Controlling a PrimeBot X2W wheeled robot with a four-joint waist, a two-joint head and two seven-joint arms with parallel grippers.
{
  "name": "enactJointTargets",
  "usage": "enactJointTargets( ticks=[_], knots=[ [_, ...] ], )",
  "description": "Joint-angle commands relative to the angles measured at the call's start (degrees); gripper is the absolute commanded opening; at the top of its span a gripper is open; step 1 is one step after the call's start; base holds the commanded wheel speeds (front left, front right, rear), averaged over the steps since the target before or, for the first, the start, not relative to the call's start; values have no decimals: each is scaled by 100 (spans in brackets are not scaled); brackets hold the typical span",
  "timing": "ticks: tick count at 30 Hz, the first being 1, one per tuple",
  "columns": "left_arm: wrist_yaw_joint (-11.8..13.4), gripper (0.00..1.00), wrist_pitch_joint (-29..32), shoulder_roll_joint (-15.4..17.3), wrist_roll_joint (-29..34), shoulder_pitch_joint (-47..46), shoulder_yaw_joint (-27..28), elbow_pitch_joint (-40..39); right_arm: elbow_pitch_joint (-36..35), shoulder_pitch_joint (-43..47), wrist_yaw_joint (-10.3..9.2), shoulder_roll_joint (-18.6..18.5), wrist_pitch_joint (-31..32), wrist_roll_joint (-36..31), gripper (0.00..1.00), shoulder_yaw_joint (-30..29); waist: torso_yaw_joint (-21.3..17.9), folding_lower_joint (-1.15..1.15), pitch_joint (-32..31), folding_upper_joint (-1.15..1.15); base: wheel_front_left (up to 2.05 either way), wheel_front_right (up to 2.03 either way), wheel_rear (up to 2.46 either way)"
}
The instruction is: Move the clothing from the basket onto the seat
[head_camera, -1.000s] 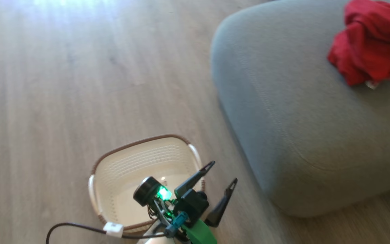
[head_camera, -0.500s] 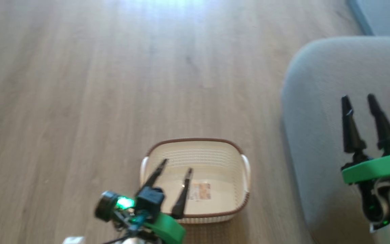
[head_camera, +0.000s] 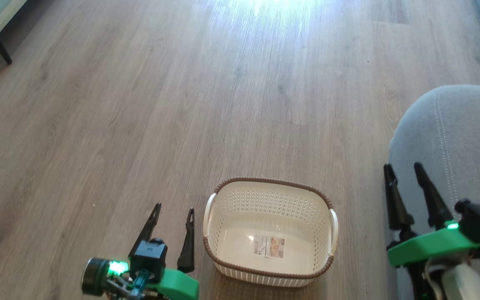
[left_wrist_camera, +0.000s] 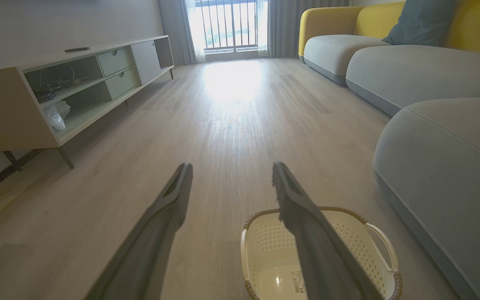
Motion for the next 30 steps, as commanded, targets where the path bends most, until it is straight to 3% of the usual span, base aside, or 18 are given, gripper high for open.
enactJointTargets(
  ticks=[1,9,20,30],
  knots=[
    [72,100,-29,-44,25,-168,232,-217,-164,-53,-1,-10,-36,-99,100,112,-15,0,4,0,0,0,0],
    [267,100,-29,-51,-69,-141,300,-283,-215,347,-1,276,-36,-222,100,40,-146,0,18,0,0,0,0],
    [458,100,-29,-52,-68,-334,426,-369,-378,428,-1,358,-36,-430,100,24,-394,0,85,0,0,0,0],
    [288,100,-29,-48,58,-461,988,-382,-566,380,-1,381,-36,-553,100,-164,-426,0,105,0,0,0,0]
  ],
)
